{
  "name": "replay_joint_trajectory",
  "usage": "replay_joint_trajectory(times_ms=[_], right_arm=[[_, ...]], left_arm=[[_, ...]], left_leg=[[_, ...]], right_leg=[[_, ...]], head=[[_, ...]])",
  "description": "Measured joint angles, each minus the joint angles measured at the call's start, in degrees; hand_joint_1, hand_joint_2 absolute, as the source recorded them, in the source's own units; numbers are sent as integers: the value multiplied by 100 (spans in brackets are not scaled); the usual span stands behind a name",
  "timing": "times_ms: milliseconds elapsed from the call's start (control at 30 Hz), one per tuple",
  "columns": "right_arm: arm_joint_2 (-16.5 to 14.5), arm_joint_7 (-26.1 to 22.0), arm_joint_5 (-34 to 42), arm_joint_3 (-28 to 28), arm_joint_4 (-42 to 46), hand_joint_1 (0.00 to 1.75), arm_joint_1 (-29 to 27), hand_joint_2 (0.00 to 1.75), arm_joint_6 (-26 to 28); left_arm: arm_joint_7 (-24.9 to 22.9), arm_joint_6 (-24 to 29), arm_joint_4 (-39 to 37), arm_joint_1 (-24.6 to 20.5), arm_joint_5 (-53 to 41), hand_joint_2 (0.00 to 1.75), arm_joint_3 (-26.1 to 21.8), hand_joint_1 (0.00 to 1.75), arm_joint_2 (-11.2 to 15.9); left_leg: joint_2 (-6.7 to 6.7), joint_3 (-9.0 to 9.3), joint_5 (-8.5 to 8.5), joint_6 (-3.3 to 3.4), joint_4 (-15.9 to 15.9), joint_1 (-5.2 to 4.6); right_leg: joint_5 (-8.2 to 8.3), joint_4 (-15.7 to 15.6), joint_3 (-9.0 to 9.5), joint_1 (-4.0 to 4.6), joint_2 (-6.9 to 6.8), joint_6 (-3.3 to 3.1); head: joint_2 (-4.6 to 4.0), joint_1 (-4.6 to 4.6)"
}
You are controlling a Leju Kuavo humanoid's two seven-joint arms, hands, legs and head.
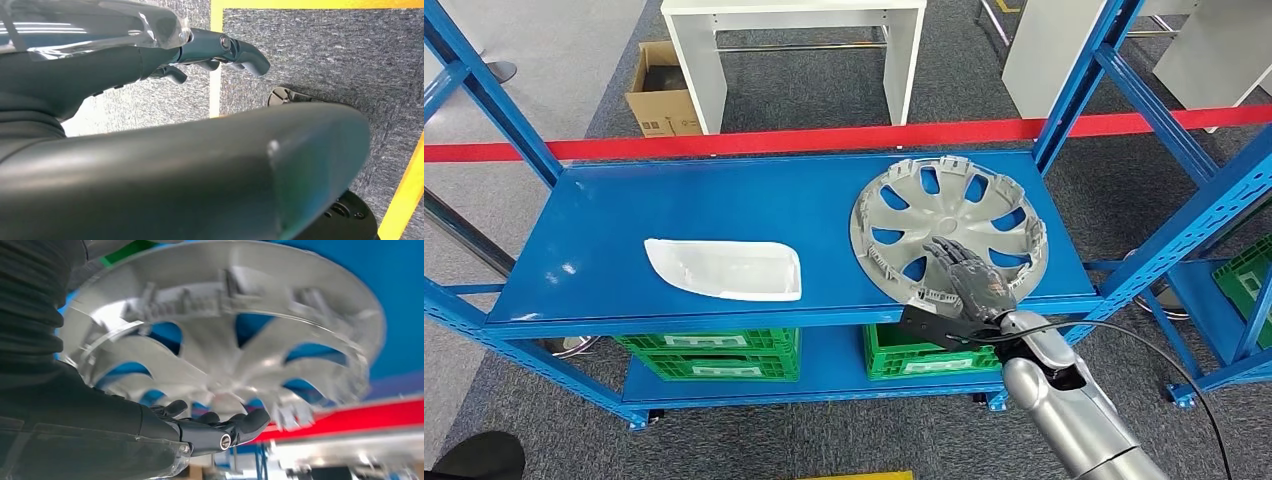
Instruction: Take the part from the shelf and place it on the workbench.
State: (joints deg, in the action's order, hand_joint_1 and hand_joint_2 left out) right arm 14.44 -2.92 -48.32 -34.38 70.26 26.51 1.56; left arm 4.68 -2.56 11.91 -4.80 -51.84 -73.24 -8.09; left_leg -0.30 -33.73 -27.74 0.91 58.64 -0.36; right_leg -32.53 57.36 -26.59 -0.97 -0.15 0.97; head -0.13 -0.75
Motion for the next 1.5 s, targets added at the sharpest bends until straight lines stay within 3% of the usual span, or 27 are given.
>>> replay_joint_trajectory(times_ms=[267, 667, 700, 833, 1100, 1233, 1500], right_arm=[[272, 178, -15, 44, -165, 0, 2, 175, -219], [136, 154, -480, -127, -907, 0, 125, 175, 154], [95, 162, -561, -169, -984, 7, 145, 175, 220], [-93, 264, -935, -343, -1267, 171, 229, 175, 507], [-398, 567, -1568, -676, -1549, 175, 265, 175, 1040], [-437, 584, -1640, -739, -1570, 175, 284, 175, 1140], [-480, 878, -2343, -777, -1433, 175, 27, 175, 1857]], left_arm=[[0, -53, 0, 7, -84, 0, 2, 0, 3], [6, -55, 0, 7, -142, 0, 3, 0, 3], [9, -56, 0, 7, -153, 0, 4, 0, 3], [17, -55, 0, 6, -167, 0, 3, 0, 5], [35, -30, 0, 6, -175, 0, 2, 0, 12], [38, -13, 0, 4, -178, 0, 2, 0, 17], [119, 18, 0, 7, -193, 0, 2, 0, 24]], left_leg=[[0, 2, 0, 0, -1, 1], [2, 12, -1, -1, -2, 1], [3, 17, -2, -2, -2, 1], [12, 37, -4, -4, -4, 4], [12, 48, -1, -8, -6, 9], [24, 50, -3, -11, -6, 9], [13, 50, -2, -11, -6, 8]], right_leg=[[0, 0, 2, 1, 0, 0], [0, 0, 12, 2, 1, 0], [-1, 0, 16, 3, 2, 0], [-2, 0, 32, 6, 9, -1], [-2, 0, 43, 7, 8, -1], [-2, 0, 41, 7, 15, -2], [-2, -1, 44, 6, 9, -1]], head=[[0, 1], [-1, 2], [-1, 1], [0, 1], [-1, 1], [0, 1], [0, 1]])
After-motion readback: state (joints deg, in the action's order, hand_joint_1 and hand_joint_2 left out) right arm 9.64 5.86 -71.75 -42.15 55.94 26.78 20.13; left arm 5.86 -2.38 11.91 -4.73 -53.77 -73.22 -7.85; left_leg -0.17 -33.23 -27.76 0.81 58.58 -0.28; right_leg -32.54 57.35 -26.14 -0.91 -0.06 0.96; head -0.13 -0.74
